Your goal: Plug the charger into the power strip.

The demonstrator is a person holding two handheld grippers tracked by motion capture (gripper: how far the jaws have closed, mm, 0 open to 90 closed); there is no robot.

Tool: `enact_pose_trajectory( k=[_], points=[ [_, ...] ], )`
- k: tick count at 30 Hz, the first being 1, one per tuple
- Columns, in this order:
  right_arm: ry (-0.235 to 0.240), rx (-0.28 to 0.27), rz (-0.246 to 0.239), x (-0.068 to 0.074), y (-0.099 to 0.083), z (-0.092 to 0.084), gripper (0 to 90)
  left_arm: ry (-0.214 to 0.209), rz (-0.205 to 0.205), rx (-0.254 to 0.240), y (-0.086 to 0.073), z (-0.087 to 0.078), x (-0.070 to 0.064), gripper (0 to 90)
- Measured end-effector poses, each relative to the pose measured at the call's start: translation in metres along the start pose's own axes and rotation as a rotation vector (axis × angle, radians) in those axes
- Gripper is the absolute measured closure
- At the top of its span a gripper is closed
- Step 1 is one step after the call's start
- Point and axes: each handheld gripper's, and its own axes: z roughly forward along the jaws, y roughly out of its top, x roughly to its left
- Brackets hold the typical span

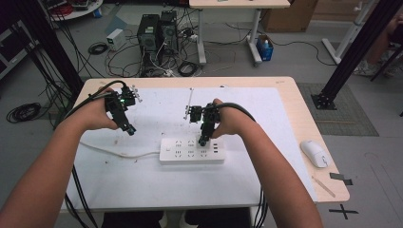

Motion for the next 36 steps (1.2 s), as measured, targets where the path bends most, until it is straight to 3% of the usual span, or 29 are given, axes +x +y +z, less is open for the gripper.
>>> enact_pose_trajectory(
  k=[3, 4, 5, 7, 9, 12, 20, 21, 22, 23, 30, 36],
  points=[
    [-0.008, -0.041, 0.014, -0.002, -0.003, -0.006, 31.0, -0.001, 0.0, 0.0, 0.001, 0.0, 0.0, 1.8],
    [0.001, -0.064, 0.033, -0.004, -0.005, -0.009, 29.1, -0.001, -0.004, -0.005, 0.001, 0.0, 0.0, 1.8],
    [0.007, -0.104, 0.089, -0.008, -0.009, -0.017, 22.7, -0.001, 0.0, 0.001, 0.001, -0.001, 0.0, 1.8],
    [0.002, -0.131, 0.1, -0.011, -0.013, -0.022, 22.3, -0.002, 0.0, 0.0, 0.001, -0.001, 0.001, 1.8],
    [0.004, -0.139, 0.107, -0.012, -0.016, -0.025, 21.9, -0.004, -0.005, -0.003, 0.001, 0.0, 0.001, 1.8],
    [-0.034, -0.165, 0.122, -0.015, -0.019, -0.028, 12.3, -0.003, -0.01, -0.003, 0.0, 0.0, 0.001, 1.8],
    [-0.091, -0.213, 0.155, -0.018, -0.035, -0.04, 12.0, -0.001, 0.003, 0.006, 0.001, -0.002, 0.004, 1.8],
    [-0.092, -0.215, 0.158, -0.018, -0.036, -0.041, 10.0, -0.001, -0.002, 0.002, 0.001, -0.003, 0.004, 1.8],
    [-0.102, -0.22, 0.161, -0.019, -0.039, -0.042, 1.8, 0.0, 0.004, 0.002, 0.002, -0.004, 0.005, 1.8],
    [-0.121, -0.221, 0.177, -0.019, -0.041, -0.043, 1.2, 0.001, 0.004, 0.0, 0.002, -0.004, 0.005, 1.8],
    [-0.133, -0.2, 0.216, -0.022, -0.057, -0.049, 0.9, -0.006, 0.021, -0.008, 0.003, -0.007, 0.007, 1.8],
    [-0.144, -0.115, 0.221, -0.025, -0.065, -0.052, 0.9, -0.009, 0.037, -0.001, 0.004, -0.011, 0.01, 1.8]
  ],
)
